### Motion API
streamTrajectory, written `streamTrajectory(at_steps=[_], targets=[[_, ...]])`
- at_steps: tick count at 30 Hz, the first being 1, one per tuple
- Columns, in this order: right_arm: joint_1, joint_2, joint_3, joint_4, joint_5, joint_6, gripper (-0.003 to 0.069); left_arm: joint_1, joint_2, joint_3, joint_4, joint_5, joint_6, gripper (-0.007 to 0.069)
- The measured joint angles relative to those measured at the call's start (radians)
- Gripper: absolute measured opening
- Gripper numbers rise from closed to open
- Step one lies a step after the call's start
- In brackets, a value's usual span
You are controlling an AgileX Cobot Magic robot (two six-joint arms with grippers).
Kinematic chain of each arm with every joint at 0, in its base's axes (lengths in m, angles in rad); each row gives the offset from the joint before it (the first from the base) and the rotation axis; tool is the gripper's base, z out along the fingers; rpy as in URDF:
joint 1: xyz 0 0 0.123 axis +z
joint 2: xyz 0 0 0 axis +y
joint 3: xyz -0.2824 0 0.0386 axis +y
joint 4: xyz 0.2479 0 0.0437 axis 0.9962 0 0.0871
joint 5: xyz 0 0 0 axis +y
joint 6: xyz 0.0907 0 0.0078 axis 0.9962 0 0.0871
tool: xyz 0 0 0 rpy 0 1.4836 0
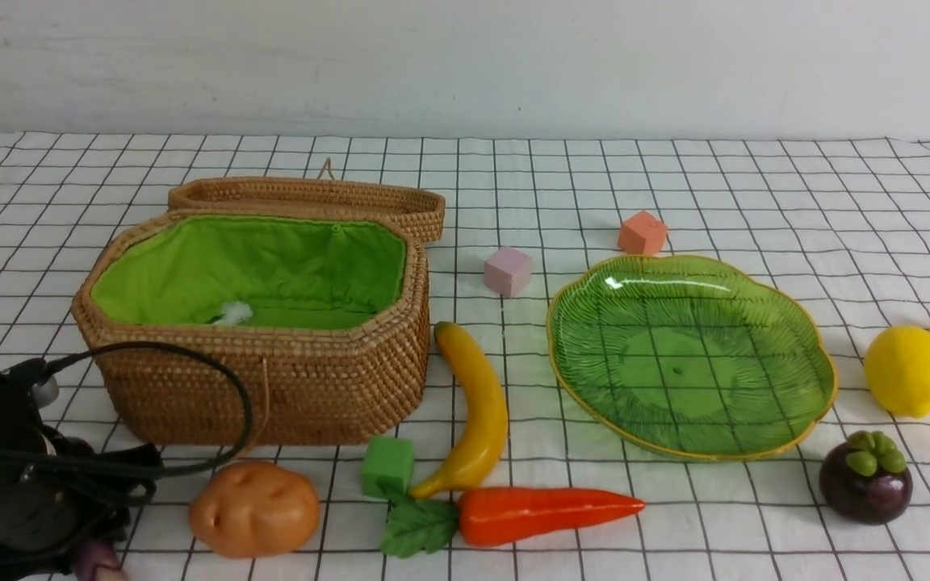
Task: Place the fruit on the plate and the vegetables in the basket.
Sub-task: Use the left arm to grab an eggplant and put it into the left basket
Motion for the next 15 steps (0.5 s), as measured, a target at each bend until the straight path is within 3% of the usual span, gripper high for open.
streamTrajectory(at_steps=[8,12,15], targets=[[0.0,0.0,0.0,0.0,0.0,0.0,0.0151,0.0,-0.144,0.002,0.045,0.208,0.029,0.034],[0.0,0.0,0.0,0.0,-0.009,0.0,0.0151,0.0,-0.376,-0.088,0.005,0.399,0.339,0.034],[0.0,0.0,0.0,0.0,-0.037,0.0,0.0151,0.0,-0.473,-0.184,-0.097,0.397,0.714,0.034]])
